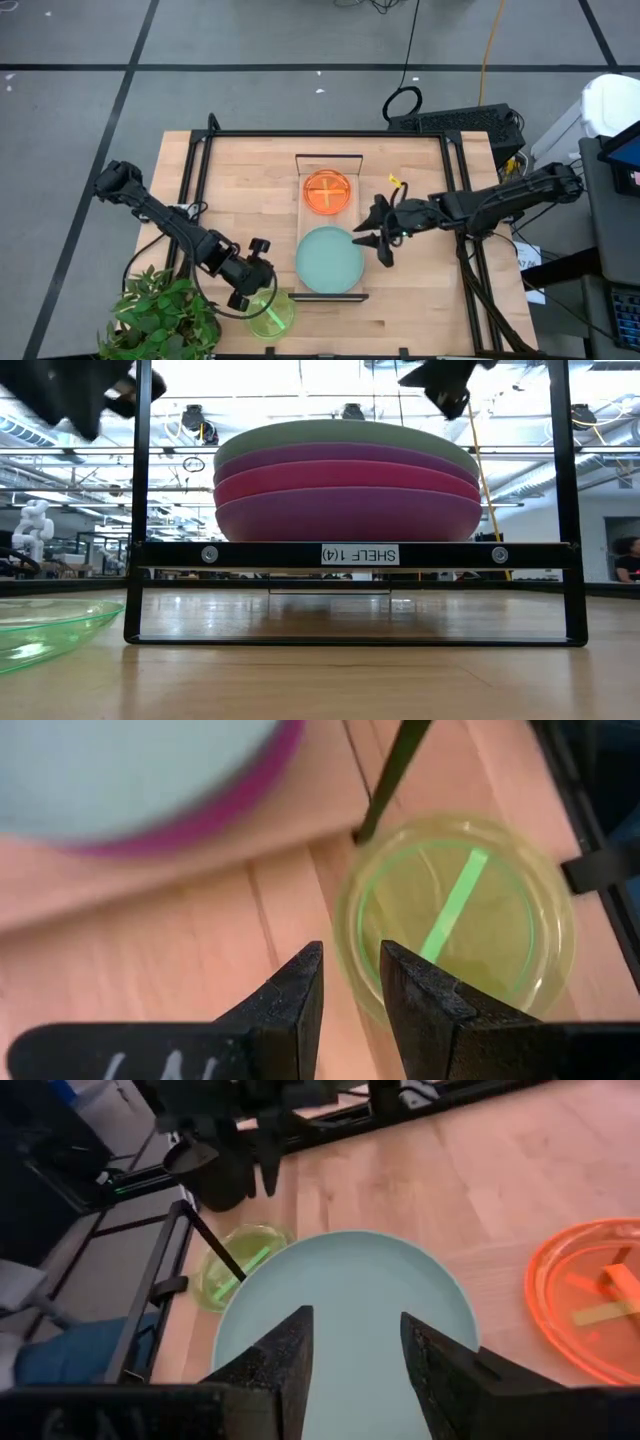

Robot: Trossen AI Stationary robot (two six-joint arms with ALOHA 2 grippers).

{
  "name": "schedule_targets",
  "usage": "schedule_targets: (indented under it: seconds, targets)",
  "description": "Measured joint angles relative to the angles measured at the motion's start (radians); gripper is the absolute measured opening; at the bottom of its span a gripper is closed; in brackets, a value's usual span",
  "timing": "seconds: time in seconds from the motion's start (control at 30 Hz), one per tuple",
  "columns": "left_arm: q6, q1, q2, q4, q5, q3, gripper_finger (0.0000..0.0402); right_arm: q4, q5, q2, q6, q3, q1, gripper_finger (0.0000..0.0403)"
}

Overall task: Place and stack plates onto a shelf
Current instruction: Stack the small green plate on top of the small orange plate on the shelf

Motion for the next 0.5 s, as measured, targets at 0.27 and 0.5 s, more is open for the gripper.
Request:
schedule_targets:
  seconds: [0.27,0.5]
  targets:
    - [-0.263,-0.052,0.000,0.083,0.000,-0.153,0.0108,-0.040,0.049,-0.038,-0.002,0.000,0.045,0.0136]
    - [-0.376,-0.053,0.000,0.197,0.000,-0.262,0.0108,-0.043,0.072,-0.038,0.000,0.000,0.046,0.0136]
